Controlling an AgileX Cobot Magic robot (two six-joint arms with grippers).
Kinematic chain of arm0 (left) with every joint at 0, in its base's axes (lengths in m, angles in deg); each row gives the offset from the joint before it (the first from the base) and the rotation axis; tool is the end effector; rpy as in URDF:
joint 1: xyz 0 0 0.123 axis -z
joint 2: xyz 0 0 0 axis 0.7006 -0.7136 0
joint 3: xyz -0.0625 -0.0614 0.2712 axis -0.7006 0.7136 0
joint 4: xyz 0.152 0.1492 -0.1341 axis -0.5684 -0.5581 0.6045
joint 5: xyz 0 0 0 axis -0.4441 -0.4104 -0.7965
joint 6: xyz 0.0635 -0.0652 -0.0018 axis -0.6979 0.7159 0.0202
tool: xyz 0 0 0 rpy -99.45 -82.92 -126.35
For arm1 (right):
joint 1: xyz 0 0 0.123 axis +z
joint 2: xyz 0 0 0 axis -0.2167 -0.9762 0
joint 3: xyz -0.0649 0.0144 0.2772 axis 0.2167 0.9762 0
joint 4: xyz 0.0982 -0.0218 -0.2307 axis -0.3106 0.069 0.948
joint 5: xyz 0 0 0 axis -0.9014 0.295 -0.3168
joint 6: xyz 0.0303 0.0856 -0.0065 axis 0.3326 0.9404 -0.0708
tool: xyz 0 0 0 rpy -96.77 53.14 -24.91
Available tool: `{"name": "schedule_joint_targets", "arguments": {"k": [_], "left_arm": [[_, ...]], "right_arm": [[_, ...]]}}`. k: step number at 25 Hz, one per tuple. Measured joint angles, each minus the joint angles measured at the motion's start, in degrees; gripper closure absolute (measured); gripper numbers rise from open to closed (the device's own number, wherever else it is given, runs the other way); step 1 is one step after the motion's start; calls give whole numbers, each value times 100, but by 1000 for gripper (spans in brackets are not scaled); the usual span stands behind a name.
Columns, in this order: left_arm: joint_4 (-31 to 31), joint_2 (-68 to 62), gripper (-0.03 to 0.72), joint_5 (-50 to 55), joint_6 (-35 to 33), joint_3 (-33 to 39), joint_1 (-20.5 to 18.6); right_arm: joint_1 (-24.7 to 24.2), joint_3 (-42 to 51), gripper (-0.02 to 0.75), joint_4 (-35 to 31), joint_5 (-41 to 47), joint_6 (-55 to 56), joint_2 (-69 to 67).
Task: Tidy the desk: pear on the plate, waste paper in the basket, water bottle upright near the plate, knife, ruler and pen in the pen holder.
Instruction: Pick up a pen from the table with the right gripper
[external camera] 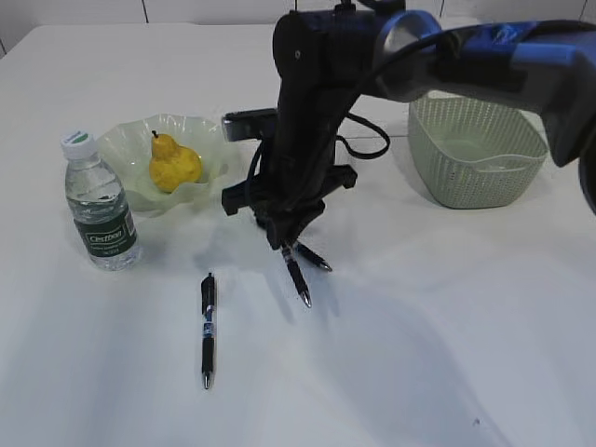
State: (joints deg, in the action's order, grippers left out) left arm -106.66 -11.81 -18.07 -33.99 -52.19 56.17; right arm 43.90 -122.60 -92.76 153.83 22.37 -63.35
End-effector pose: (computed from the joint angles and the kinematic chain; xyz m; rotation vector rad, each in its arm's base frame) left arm 0.2525 -0.0255 0.3618 0.0540 2.6922 0.3086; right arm 0.4038 0.2604 0.1859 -0.6556 2.9691 0.2609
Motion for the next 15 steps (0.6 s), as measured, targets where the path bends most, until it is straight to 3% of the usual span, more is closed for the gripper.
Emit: {"name": "schedule_joint_targets", "arguments": {"k": [15], "left_arm": [[135, 0, 168, 0, 0, 0, 0]], "right_arm": [[0, -324, 608, 753, 69, 0, 912]]}}
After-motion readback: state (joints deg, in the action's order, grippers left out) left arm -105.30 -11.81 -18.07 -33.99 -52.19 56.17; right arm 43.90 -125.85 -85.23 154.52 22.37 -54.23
